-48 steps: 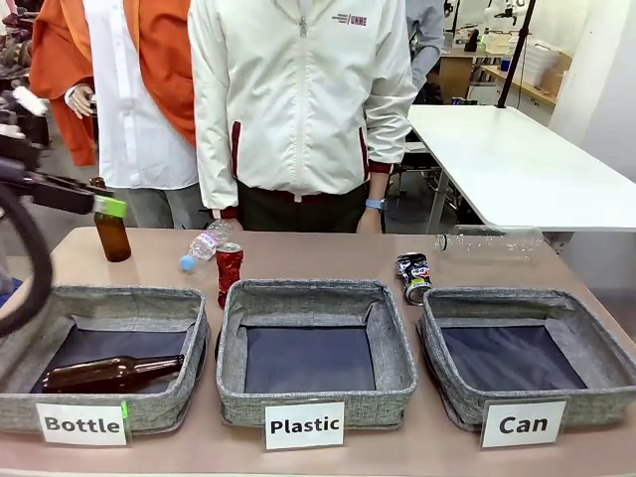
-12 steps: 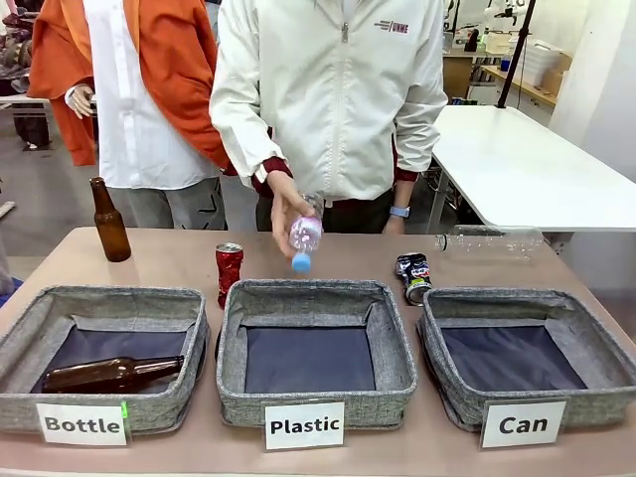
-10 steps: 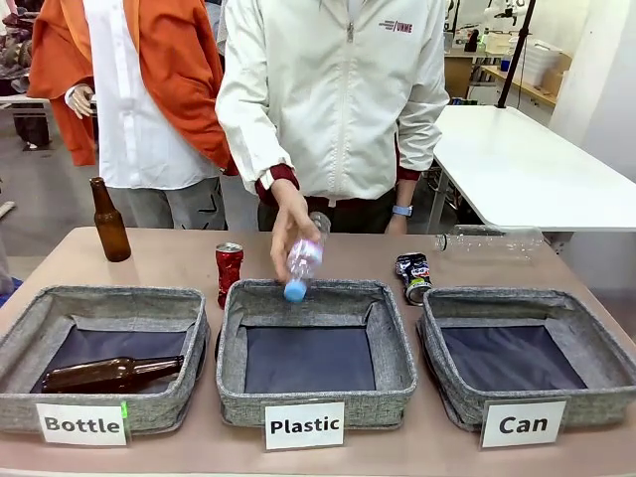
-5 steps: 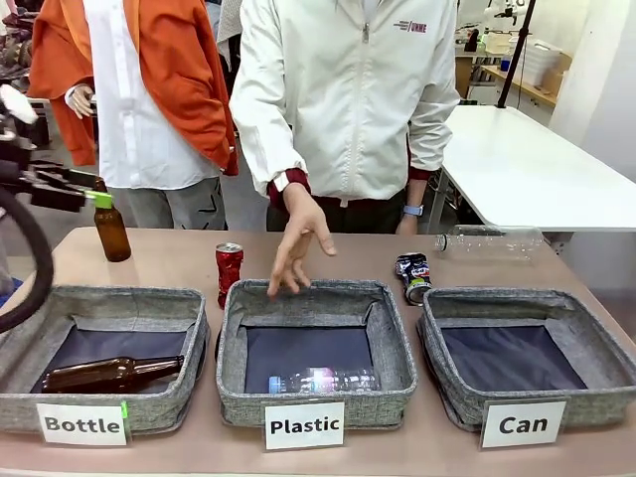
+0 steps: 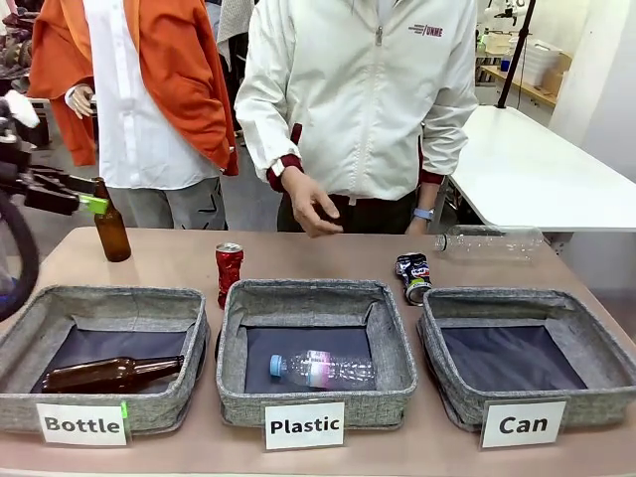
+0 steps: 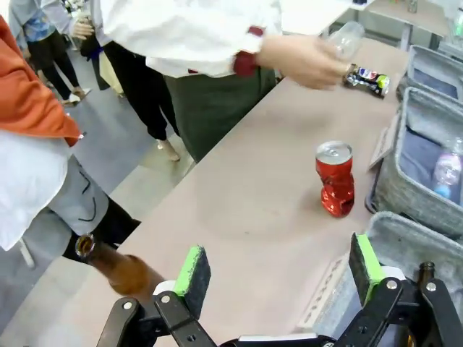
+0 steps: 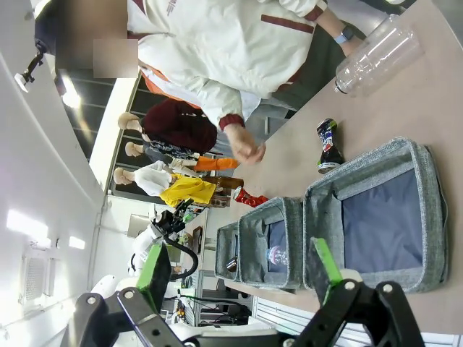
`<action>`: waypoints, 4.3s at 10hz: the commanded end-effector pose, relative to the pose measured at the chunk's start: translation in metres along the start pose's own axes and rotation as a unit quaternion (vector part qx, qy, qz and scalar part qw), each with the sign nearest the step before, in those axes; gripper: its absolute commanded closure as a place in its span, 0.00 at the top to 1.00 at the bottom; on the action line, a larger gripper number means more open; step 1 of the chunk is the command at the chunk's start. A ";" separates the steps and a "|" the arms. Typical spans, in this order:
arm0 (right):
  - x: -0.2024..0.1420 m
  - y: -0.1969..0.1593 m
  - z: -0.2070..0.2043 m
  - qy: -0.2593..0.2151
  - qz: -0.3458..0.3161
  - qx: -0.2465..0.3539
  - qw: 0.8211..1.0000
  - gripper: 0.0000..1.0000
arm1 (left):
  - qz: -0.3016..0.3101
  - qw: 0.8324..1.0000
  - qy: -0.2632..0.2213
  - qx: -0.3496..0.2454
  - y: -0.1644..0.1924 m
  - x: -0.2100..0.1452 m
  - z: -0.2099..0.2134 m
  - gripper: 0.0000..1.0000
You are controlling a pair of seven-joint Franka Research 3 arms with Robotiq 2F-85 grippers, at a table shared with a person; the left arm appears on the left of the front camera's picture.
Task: Sort the can waste into the basket.
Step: Pick up the can waste from the table and place it in the right Fabric basket.
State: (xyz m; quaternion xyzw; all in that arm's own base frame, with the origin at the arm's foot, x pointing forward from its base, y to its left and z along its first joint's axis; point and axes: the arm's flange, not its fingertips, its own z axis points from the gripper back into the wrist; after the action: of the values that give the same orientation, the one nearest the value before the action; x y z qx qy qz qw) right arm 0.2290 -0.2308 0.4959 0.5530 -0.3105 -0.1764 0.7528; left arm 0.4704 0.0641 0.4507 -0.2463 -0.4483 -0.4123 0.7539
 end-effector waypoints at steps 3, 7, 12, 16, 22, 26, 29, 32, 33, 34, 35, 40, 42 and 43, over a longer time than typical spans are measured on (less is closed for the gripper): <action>0.002 0.001 -0.001 -0.008 0.013 0.014 1.000 1.00 | -0.030 0.999 0.014 -0.014 -0.017 0.002 -0.030 1.00; 0.002 0.001 -0.001 -0.008 0.013 0.014 1.000 1.00 | -0.086 0.989 0.079 -0.089 -0.010 0.014 -0.116 1.00; 0.002 0.001 -0.001 -0.008 0.013 0.014 1.000 1.00 | -0.150 0.966 0.083 -0.191 0.025 -0.006 -0.216 1.00; 0.002 0.001 -0.001 -0.008 0.013 0.014 1.000 1.00 | -0.119 0.974 0.092 -0.172 0.011 -0.010 -0.206 1.00; 0.002 0.001 -0.001 -0.008 0.013 0.014 1.000 1.00 | -0.110 0.961 0.068 -0.243 0.025 -0.019 -0.250 1.00; 0.002 0.001 -0.001 -0.008 0.013 0.014 1.000 1.00 | -0.099 0.952 0.070 -0.280 0.013 -0.024 -0.271 1.00; 0.002 0.001 -0.001 -0.008 0.013 0.014 1.000 1.00 | -0.093 0.945 0.068 -0.306 0.009 -0.027 -0.276 1.00; 0.002 0.001 -0.001 -0.008 0.013 0.014 1.000 1.00 | -0.081 0.938 0.049 -0.332 0.000 -0.029 -0.287 1.00; 0.002 0.001 -0.001 -0.008 0.013 0.014 1.000 1.00 | -0.078 0.936 0.046 -0.339 -0.001 -0.028 -0.289 1.00; 0.002 0.001 -0.001 -0.008 0.013 0.014 1.000 1.00 | -0.075 0.934 0.044 -0.346 0.000 -0.028 -0.290 1.00; 0.002 0.001 -0.001 -0.008 0.013 0.014 1.000 1.00 | -0.070 0.933 0.041 -0.352 -0.001 -0.029 -0.292 1.00; 0.002 0.001 -0.001 -0.008 0.013 0.014 1.000 1.00 | -0.075 0.930 0.029 -0.359 -0.005 -0.032 -0.296 0.00; 0.002 0.001 -0.001 -0.008 0.013 0.014 1.000 1.00 | -0.074 0.928 0.029 -0.363 -0.005 -0.032 -0.297 0.00; 0.002 0.001 -0.001 -0.008 0.013 0.014 1.000 1.00 | -0.073 0.928 0.027 -0.365 -0.005 -0.032 -0.297 0.14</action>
State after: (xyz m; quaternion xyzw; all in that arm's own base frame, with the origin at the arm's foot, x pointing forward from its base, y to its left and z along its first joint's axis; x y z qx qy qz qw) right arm 0.2290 -0.2308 0.4960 0.5528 -0.3107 -0.1759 0.7530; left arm 0.5932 -0.1435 0.2791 -0.4492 -0.2605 -0.6087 0.5998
